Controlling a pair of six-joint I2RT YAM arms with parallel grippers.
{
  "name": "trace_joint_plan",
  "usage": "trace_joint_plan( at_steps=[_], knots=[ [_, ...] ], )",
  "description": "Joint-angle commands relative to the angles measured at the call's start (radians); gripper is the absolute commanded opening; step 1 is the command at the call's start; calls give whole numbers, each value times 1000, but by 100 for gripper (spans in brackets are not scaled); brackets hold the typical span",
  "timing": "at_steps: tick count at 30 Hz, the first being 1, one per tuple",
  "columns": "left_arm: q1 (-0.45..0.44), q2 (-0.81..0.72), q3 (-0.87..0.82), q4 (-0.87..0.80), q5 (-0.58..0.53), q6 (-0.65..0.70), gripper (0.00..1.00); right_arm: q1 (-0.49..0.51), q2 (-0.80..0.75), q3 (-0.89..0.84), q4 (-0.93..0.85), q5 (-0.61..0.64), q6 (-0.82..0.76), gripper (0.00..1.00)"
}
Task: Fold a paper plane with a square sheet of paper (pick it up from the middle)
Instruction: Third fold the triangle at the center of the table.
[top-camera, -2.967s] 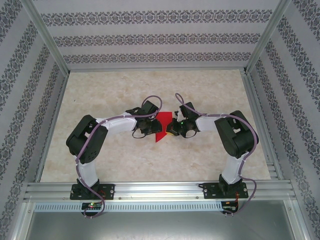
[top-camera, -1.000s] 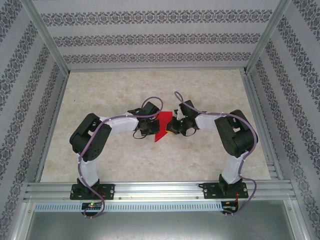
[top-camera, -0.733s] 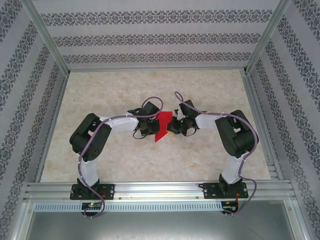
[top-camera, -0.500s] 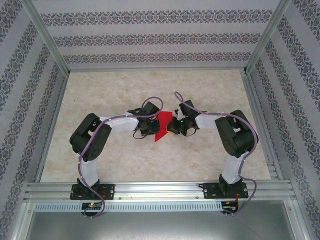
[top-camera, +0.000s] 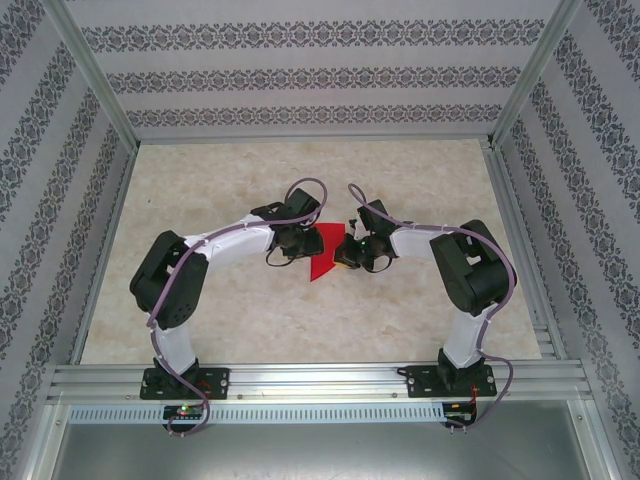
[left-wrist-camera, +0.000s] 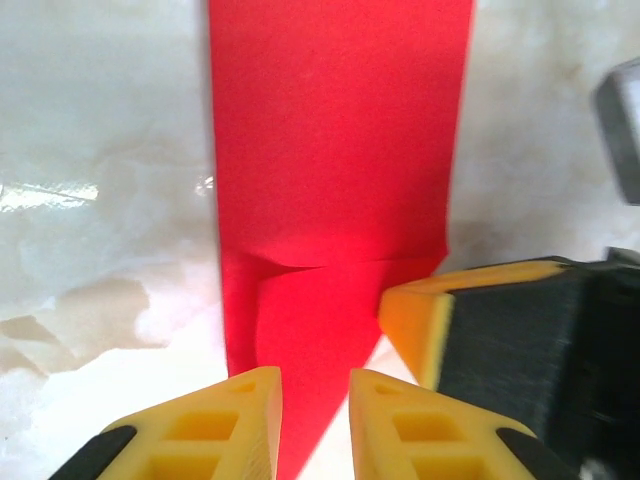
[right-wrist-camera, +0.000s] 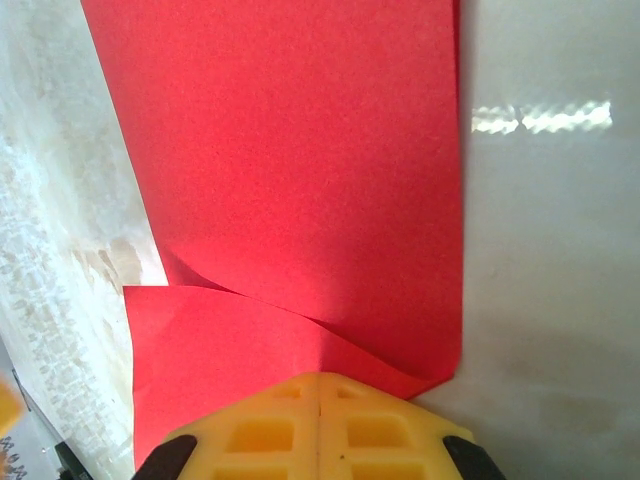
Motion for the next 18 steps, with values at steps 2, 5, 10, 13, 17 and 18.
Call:
trace_joint_plan(
  at_steps=[2,5,10,13,17,18],
  knots=[
    [-39,-48,-33,71,70,4,23,-3,27,-4,-82,80,-24,0],
    [-55,-26,-45,105,94,-7,18,-3,29,-3,-78,76,-21,0],
    [-62,19,-65,117,104,-13,12,-4,30,-4,-75,73,-18,0],
    [-63,33,-84,116,101,-14,11,-4,31,-2,-74,71,-17,0],
    [-63,43,-113,127,108,-20,11,-4,35,2,-75,69,-16,0],
    [-63,45,-121,129,107,-20,11,-5,36,1,-76,69,-17,0]
  ],
)
